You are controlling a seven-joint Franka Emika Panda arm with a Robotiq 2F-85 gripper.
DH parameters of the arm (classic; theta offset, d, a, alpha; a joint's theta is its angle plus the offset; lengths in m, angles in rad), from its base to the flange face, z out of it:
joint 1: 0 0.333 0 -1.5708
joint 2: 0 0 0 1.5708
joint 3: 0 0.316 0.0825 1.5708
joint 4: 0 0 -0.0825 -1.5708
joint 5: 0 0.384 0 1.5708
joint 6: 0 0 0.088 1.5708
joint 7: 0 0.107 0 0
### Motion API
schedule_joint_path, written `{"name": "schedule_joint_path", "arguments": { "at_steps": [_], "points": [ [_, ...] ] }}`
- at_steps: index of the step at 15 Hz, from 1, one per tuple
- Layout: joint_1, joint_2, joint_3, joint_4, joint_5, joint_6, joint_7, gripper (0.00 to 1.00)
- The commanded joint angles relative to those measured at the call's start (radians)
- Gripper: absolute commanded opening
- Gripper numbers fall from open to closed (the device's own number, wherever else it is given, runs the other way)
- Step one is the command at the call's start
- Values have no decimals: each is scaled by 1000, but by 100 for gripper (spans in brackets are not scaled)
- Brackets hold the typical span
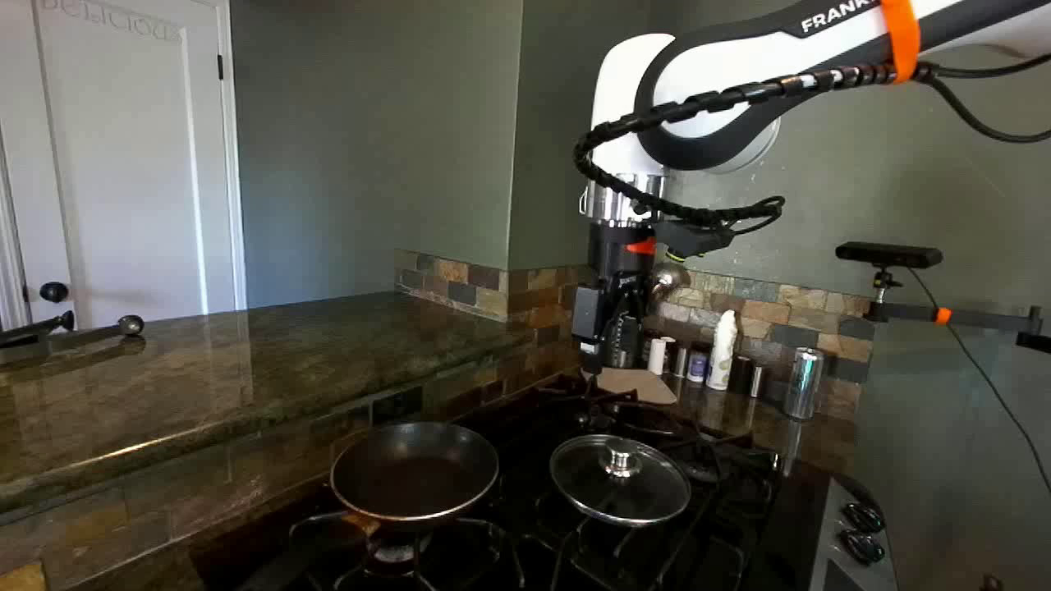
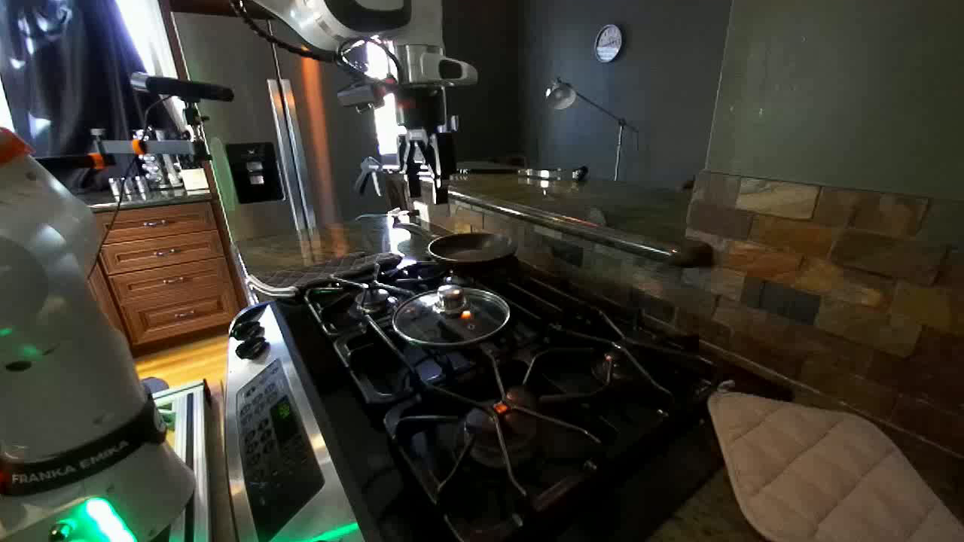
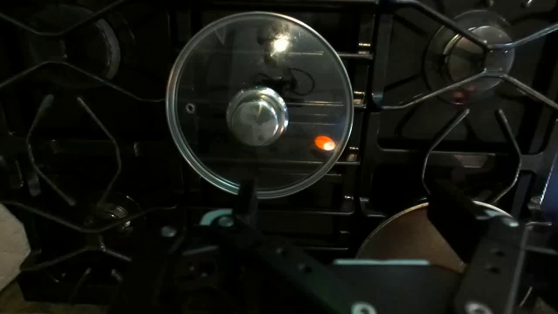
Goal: Move the black pan to the right then put the lid on top
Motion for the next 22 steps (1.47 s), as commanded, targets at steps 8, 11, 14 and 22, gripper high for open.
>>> {"name": "schedule_joint_path", "arguments": {
  "at_steps": [8, 11, 14, 22],
  "points": [
    [60, 53, 22, 36, -8, 23, -73, 100],
    [119, 97, 64, 68, -20, 45, -138, 100],
    [166, 151, 108, 100, -56, 88, -187, 100],
    [248, 373, 174, 251, -152, 210, -408, 100]
  ]
}}
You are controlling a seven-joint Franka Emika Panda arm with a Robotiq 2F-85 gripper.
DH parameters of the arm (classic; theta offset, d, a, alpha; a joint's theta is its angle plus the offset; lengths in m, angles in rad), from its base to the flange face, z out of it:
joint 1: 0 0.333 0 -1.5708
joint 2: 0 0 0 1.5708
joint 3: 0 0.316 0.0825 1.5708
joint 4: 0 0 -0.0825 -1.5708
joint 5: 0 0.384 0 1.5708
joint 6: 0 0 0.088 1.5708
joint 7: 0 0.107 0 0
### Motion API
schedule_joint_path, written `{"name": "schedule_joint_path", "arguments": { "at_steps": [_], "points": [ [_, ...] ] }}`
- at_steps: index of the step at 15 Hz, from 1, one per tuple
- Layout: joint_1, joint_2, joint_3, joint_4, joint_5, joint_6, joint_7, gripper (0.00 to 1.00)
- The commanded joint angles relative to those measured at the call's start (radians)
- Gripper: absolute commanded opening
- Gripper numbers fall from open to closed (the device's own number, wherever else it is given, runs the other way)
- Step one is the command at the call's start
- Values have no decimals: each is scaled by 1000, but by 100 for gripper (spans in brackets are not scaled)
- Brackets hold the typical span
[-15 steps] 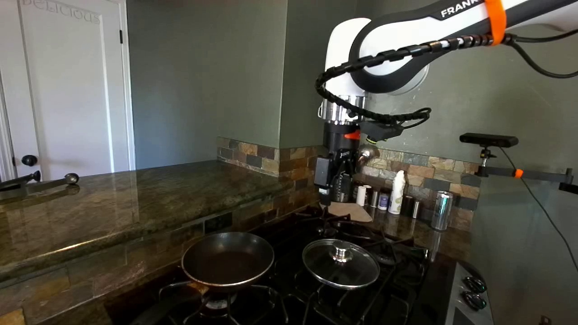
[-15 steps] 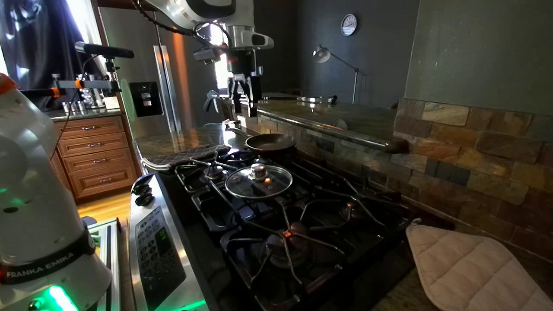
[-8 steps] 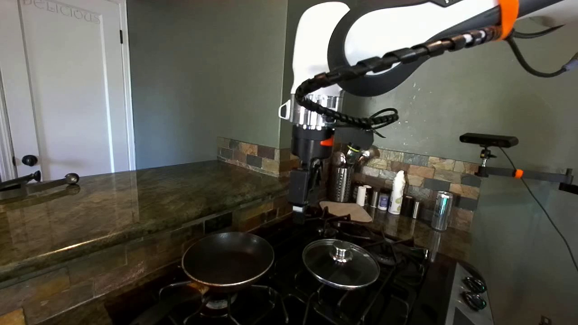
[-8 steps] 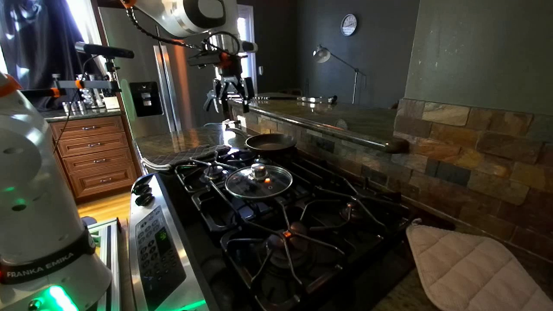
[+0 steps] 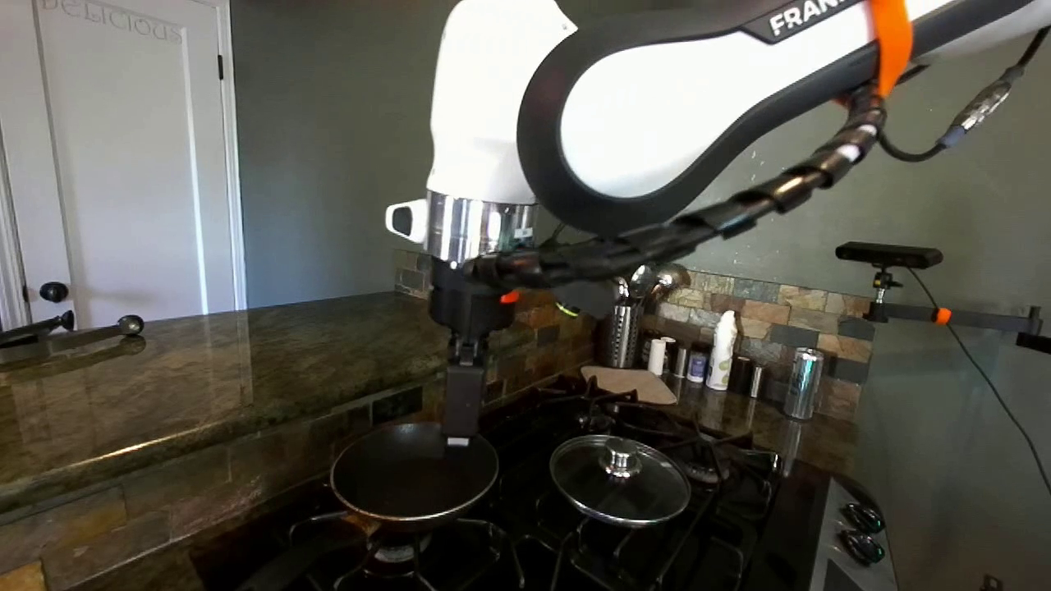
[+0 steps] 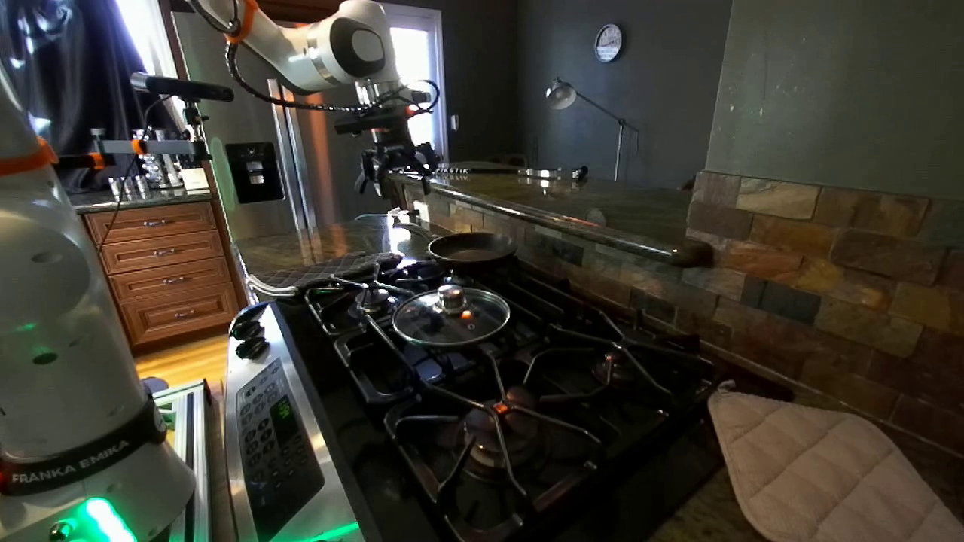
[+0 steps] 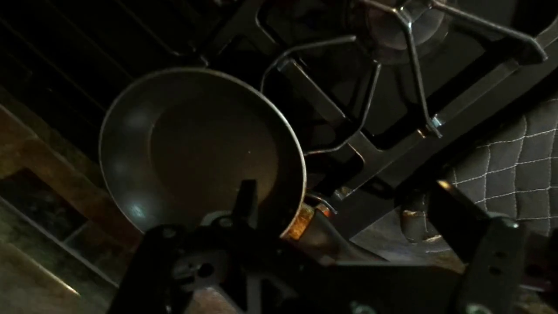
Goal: Move the black pan to the right then put the lid on top
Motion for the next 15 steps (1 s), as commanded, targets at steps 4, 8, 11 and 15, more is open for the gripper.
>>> {"name": "schedule_joint_path", "arguments": {
  "at_steps": [4, 8, 11, 15],
  "points": [
    [50, 226, 39, 178, -65, 8, -231, 100],
    [44, 204, 38, 152, -40, 13, -214, 100],
    [42, 195, 36, 152, -39, 13, -214, 100],
    [44, 183, 43, 124, -53, 71, -274, 100]
  ]
}}
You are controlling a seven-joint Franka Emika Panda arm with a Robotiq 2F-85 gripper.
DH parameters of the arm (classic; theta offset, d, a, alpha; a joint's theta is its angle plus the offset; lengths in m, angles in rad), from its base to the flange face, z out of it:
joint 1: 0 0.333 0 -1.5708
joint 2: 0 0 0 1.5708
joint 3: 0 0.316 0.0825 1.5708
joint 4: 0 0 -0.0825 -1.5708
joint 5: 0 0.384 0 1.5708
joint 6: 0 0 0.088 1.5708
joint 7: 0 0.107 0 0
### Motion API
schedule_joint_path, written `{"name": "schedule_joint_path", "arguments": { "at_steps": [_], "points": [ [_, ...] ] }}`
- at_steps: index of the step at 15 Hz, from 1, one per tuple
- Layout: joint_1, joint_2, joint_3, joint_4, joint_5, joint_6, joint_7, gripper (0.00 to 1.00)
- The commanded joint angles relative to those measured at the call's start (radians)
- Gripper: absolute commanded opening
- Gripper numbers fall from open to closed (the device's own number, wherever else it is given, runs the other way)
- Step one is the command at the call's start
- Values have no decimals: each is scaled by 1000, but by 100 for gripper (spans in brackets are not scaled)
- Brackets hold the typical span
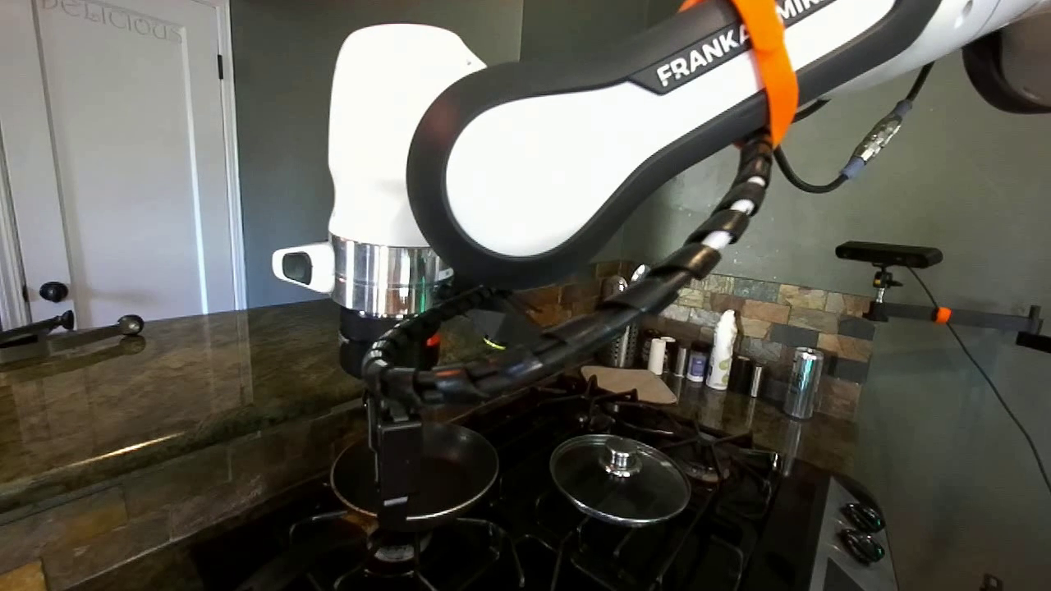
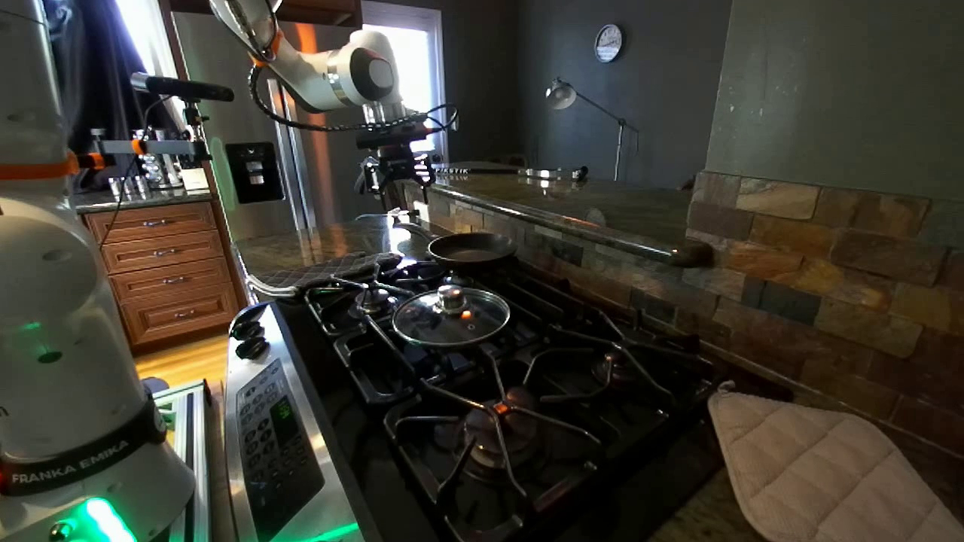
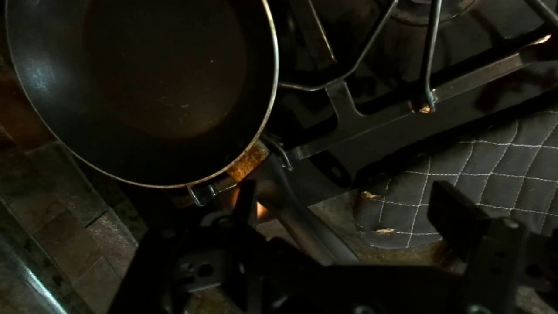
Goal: Move the black pan to the right then put the lid on top
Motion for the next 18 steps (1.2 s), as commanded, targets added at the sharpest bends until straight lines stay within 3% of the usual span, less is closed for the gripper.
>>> {"name": "schedule_joint_path", "arguments": {
  "at_steps": [1, 5, 18],
  "points": [
    [1, -9, 10, -30, -21, 75, -90, 100],
    [-10, -6, 13, -70, 8, 191, -271, 100],
    [-44, 103, 12, -54, 44, 220, -556, 100]
  ]
}}
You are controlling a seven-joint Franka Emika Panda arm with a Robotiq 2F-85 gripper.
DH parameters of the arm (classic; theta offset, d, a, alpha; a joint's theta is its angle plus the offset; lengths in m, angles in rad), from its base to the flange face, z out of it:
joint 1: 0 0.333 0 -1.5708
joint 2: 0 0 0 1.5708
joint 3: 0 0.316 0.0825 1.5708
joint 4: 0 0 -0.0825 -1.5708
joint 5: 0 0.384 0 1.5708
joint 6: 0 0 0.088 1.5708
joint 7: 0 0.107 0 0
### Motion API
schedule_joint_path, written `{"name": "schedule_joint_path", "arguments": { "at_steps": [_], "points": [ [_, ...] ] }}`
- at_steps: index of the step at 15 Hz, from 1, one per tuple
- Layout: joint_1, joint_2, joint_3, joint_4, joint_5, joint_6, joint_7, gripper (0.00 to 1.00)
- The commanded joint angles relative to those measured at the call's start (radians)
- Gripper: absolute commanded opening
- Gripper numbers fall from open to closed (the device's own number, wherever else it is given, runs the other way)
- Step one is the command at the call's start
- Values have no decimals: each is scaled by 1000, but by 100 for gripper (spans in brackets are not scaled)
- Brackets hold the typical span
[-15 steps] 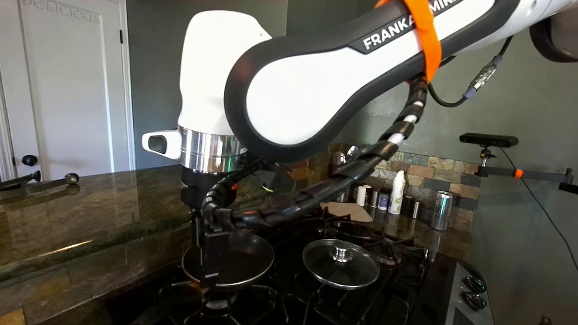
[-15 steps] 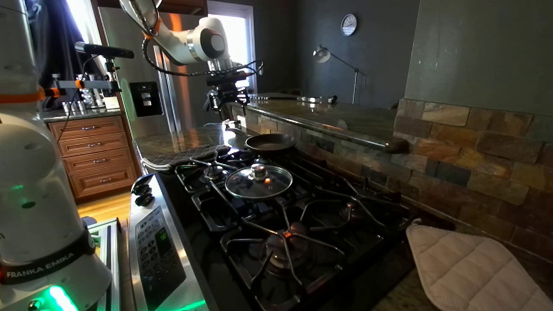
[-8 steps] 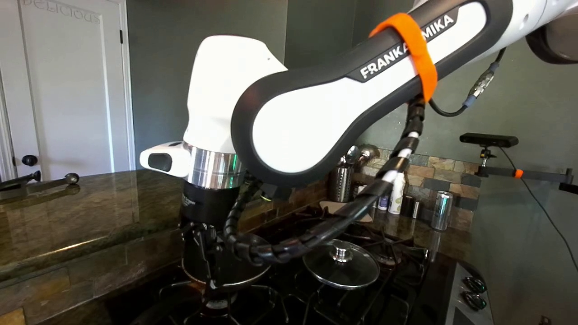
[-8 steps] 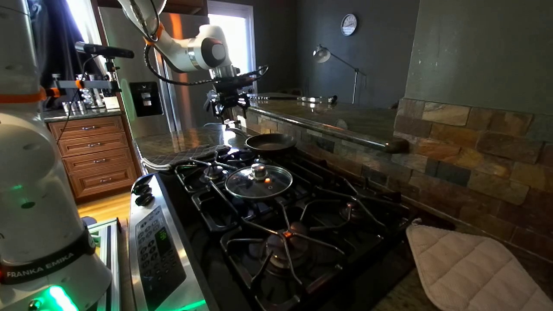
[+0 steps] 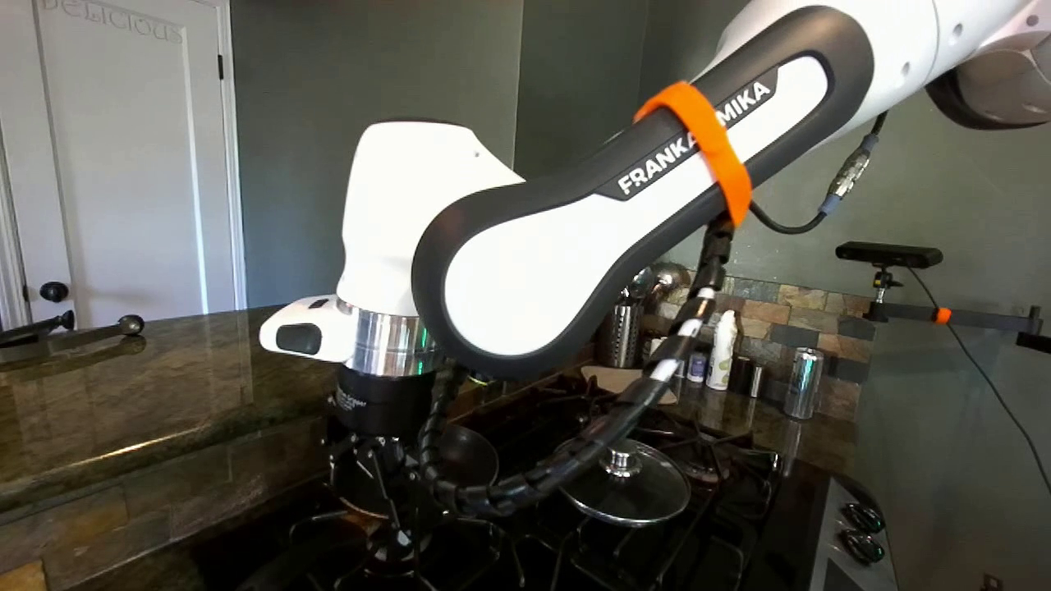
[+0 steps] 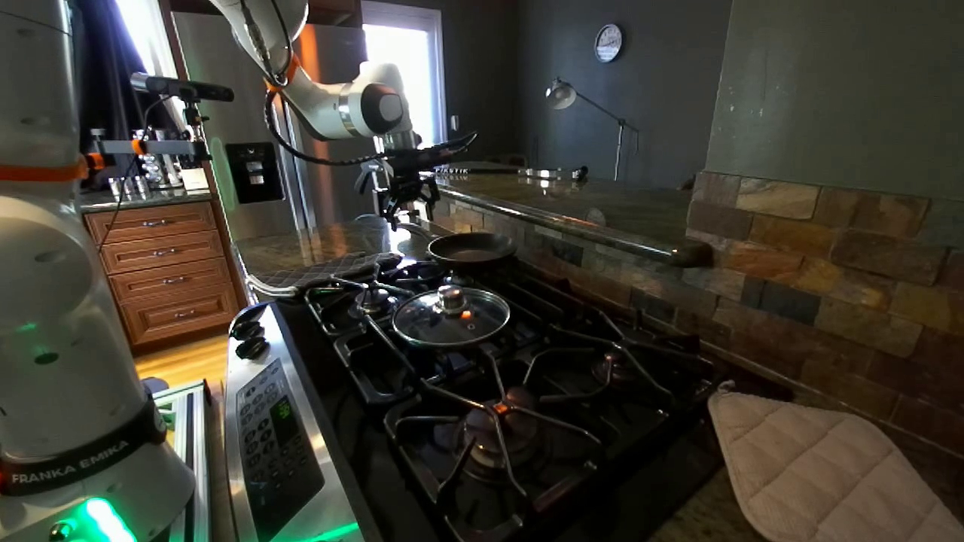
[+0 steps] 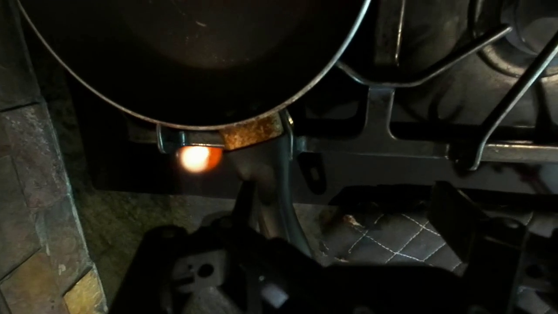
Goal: Move the black pan to the right then put the lid on top
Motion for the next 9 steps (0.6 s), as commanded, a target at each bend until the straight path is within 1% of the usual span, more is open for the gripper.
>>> {"name": "schedule_joint_path", "arguments": {
  "at_steps": [1, 9],
  "points": [
    [-15, 38, 6, 12, 19, 21, -80, 100],
    [-16, 108, 2, 95, -2, 16, -128, 100]
  ]
}}
